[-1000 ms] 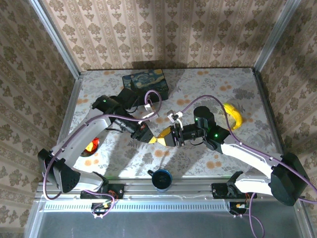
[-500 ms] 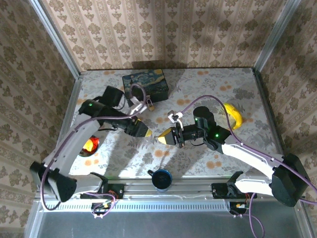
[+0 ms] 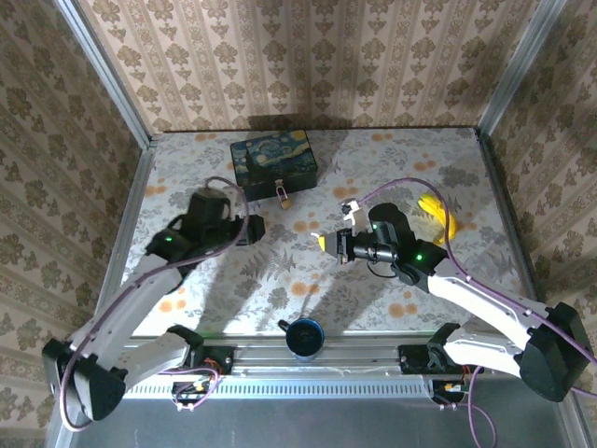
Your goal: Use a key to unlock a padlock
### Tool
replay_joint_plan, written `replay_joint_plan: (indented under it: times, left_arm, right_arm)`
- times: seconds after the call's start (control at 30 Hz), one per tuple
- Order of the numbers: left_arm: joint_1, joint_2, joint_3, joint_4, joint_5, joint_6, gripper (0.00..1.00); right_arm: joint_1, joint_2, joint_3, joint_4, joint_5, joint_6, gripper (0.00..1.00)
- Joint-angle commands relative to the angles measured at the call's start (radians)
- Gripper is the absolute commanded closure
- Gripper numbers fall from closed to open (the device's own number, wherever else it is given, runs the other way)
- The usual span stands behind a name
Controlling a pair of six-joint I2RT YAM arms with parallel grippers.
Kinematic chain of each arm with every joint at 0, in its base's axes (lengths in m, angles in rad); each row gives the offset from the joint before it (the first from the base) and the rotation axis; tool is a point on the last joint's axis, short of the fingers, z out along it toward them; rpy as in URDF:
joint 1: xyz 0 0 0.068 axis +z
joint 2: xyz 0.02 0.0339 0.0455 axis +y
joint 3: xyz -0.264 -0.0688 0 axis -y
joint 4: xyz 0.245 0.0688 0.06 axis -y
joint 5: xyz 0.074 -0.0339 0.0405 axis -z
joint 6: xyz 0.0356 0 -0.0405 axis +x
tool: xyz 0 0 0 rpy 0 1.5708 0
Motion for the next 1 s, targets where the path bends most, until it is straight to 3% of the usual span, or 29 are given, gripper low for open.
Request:
replay_joint_plan:
  times: [0.0, 0.1, 0.43, 0.57, 0.67, 0.97]
  left_arm:
    - [-0.111, 0.075, -0.039, 0.200, -0.444, -0.109, 0.41]
    - [-0.146, 0.210, -0.007, 0.216, -0.549, -0.127, 0.37]
    - [-0.178, 0.605, 0.166, 0.256, -0.565, -0.157, 0.29]
    - [-0.182, 0.704, 0.231, 0.272, -0.584, -0.156, 0.29]
    - [-0.174, 0.777, 0.284, 0.275, -0.606, -0.142, 0.16]
    - [-0.101, 0.948, 0.438, 0.342, -0.579, -0.100, 0.15]
  right_arm:
    - [-0.014, 0.001, -0.006, -0.071, 0.204, 0.110, 1.00]
    - [-0.032, 0.009, -0.022, -0.106, 0.268, 0.175, 1.00]
    - [-0.044, -0.027, -0.123, -0.087, 0.359, 0.273, 1.00]
    - [-0.044, -0.041, -0.137, -0.093, 0.392, 0.279, 1.00]
    - [-0.045, -0.052, -0.149, -0.083, 0.408, 0.282, 1.00]
    - [-0.050, -0.053, -0.172, -0.017, 0.409, 0.288, 1.00]
